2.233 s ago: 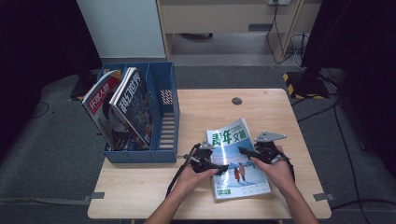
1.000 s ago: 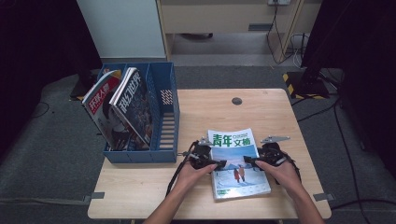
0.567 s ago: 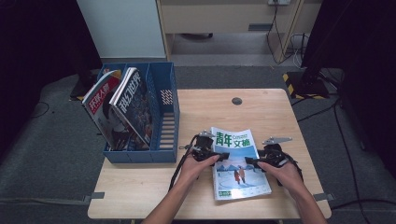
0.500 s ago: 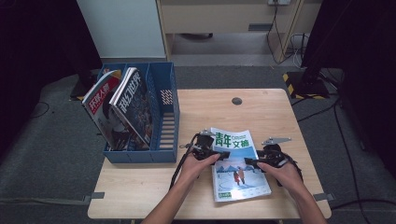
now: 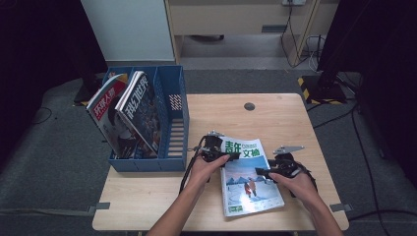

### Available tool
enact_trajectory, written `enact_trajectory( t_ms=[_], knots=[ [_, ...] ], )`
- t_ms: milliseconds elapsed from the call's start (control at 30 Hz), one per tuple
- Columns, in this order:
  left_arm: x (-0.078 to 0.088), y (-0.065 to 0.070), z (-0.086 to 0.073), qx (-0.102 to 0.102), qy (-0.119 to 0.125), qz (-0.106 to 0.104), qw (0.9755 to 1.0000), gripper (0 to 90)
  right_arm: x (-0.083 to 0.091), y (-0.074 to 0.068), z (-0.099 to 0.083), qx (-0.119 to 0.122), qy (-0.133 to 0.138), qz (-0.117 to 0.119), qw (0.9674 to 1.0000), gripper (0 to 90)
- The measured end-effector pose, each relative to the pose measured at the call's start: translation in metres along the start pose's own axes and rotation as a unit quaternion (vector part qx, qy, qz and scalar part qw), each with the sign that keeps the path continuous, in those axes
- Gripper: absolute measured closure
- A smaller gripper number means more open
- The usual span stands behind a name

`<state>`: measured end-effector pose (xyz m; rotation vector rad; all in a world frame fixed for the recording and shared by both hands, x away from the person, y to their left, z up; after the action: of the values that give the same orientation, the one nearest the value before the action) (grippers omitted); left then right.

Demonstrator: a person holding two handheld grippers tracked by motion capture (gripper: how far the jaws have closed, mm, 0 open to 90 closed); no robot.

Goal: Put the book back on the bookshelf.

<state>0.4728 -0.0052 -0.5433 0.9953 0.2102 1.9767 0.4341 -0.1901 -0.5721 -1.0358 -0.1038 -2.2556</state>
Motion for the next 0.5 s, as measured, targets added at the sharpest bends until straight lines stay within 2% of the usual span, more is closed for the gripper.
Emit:
enact_trajectory(
  t_ms=[167, 500],
  knots=[
    [-0.002, 0.000, 0.006, 0.010, -0.001, -0.005, 0.9999, 42.8, 0.000, -0.004, 0.000, 0.004, -0.004, 0.004, 1.0000, 34.2],
    [-0.011, 0.002, 0.010, 0.018, -0.001, -0.002, 0.9998, 38.4, 0.001, -0.007, -0.001, 0.009, -0.007, 0.008, 0.9999, 36.3]
  ],
)
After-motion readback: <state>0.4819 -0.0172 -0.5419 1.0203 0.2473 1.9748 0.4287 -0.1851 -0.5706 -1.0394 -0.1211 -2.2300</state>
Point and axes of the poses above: each handheld gripper's, and its own axes: x roughly backward along the jaws, z roughly out of its top, y roughly to its right, the point moved 7 cm from there along -x, roughly forward along the jaws, and after that the axes turned 5 degrees about -z, right-handed, at the moved point
